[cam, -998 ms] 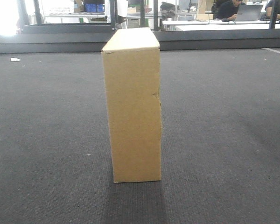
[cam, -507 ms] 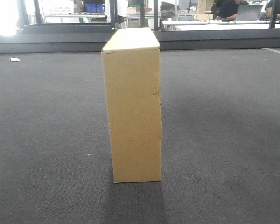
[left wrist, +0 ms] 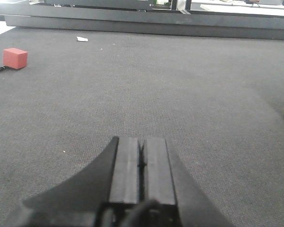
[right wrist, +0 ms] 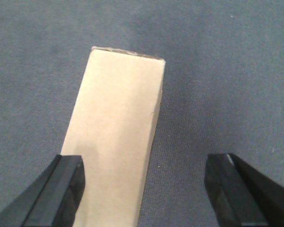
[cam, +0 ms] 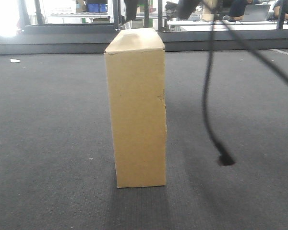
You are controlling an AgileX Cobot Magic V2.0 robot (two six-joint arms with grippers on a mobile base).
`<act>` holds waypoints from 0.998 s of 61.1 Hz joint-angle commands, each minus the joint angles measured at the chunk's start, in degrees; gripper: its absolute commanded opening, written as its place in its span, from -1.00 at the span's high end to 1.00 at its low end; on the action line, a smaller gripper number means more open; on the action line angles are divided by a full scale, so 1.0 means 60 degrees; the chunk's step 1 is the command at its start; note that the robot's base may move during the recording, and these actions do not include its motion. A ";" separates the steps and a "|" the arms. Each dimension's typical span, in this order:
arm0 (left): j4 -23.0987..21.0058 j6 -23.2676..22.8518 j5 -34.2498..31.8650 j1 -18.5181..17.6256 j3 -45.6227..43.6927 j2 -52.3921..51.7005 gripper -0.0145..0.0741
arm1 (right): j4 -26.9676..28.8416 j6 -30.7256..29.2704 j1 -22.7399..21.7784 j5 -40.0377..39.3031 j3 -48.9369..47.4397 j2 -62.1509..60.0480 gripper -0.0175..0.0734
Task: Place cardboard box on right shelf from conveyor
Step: 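Lower the right gripper over the tan box and close on it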
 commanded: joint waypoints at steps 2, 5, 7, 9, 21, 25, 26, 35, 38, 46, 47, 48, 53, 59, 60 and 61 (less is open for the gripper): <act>-0.0056 0.0002 -0.0807 0.0012 0.0079 -0.0139 0.93 | -0.0762 0.0596 0.0315 -0.0085 -0.0609 -0.0281 -0.74; -0.0056 0.0002 -0.0807 0.0012 0.0079 -0.0139 0.94 | -0.0846 0.0692 0.0452 -0.0085 -0.0702 -0.0254 -0.74; -0.0056 0.0002 -0.0807 0.0012 0.0079 -0.0139 0.94 | -0.0951 0.0757 0.0537 -0.0085 -0.0746 -0.0254 -0.74; -0.0056 0.0002 -0.0807 0.0012 0.0079 -0.0139 0.94 | -0.1083 0.0859 0.0635 -0.0096 -0.0759 -0.0254 -0.74; -0.0056 0.0002 -0.0807 0.0012 0.0079 -0.0139 0.94 | -0.1367 0.1488 0.0754 -0.0058 -0.0759 -0.0169 -0.74; -0.0056 0.0002 -0.0807 0.0012 0.0079 -0.0139 0.94 | -0.1367 0.1632 0.0754 -0.0078 -0.0759 -0.0131 -0.74; -0.0056 0.0002 -0.0807 0.0012 0.0079 -0.0139 0.94 | -0.1367 0.1665 0.0754 -0.0078 -0.0759 -0.0105 -0.74; -0.0056 0.0002 -0.0807 0.0012 0.0079 -0.0139 0.94 | -0.1357 0.1667 0.0754 -0.0046 -0.0748 -0.0042 -0.74; -0.0056 0.0002 -0.0807 0.0012 0.0079 -0.0139 0.94 | -0.1357 0.1667 0.0754 -0.0015 -0.0748 -0.0019 -0.74; -0.0056 0.0002 -0.0807 0.0012 0.0079 -0.0139 0.94 | -0.1357 0.1667 0.0754 0.0212 -0.0735 0.0072 -0.74; -0.0056 0.0002 -0.0807 0.0012 0.0079 -0.0139 0.94 | -0.1347 0.1667 0.0754 0.0232 -0.0735 0.0083 -0.74; -0.0056 0.0002 -0.0807 0.0012 0.0079 -0.0139 0.94 | -0.1347 0.1667 0.0754 0.0247 -0.0735 0.0093 -0.74; -0.0056 0.0002 -0.0807 0.0012 0.0079 -0.0139 0.93 | -0.1310 0.1667 0.0754 0.0311 -0.0735 0.0159 -0.74; -0.0056 0.0002 -0.0807 0.0012 0.0079 -0.0139 0.94 | -0.1139 0.1667 0.0754 0.0301 -0.0735 0.0260 -0.74; -0.0056 0.0002 -0.0807 0.0012 0.0079 -0.0139 0.94 | -0.1105 0.1667 0.0754 0.0289 -0.0735 0.0298 -0.74; -0.0056 0.0002 -0.0807 0.0012 0.0079 -0.0139 0.94 | -0.1065 0.1667 0.0754 0.0275 -0.0735 0.0323 -0.74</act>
